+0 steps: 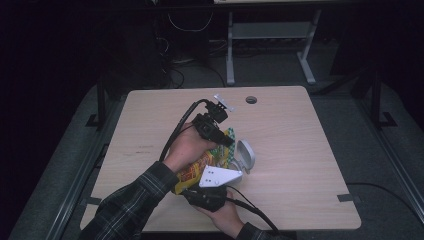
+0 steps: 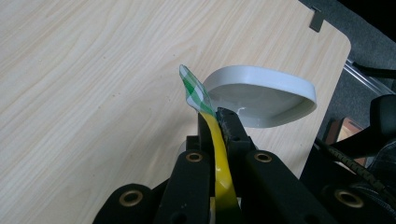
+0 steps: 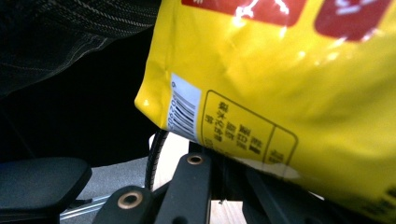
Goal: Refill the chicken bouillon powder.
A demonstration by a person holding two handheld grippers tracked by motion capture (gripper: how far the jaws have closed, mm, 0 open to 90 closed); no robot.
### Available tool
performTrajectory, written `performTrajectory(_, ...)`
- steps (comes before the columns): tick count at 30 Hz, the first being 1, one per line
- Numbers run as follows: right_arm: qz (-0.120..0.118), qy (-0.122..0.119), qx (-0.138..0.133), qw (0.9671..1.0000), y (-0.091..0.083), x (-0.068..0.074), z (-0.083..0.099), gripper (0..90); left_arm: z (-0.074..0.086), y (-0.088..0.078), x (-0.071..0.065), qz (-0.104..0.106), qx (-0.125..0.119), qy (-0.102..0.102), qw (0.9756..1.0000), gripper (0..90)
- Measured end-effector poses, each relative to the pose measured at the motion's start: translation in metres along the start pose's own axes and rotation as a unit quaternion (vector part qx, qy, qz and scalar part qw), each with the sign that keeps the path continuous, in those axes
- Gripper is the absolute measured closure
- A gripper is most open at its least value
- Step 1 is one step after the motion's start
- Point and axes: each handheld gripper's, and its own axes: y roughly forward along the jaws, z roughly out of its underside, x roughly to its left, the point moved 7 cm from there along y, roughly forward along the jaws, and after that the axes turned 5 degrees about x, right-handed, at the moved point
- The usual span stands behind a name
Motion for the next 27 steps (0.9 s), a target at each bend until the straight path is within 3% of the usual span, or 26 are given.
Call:
performTrajectory(13, -0.001, 0.001, 0.0, 1.0, 0.0, 0.0, 0.0, 89.8, 0.0, 0.0, 0.0, 0.001, -0.002, -0.001, 1.0, 89.8)
performTrajectory(27, -0.01, 0.0, 0.009, 0.9999, 0.003, 0.001, 0.003, 89.8, 0.004, -0.012, 0.001, 0.032, -0.033, -0.001, 0.999, 89.9)
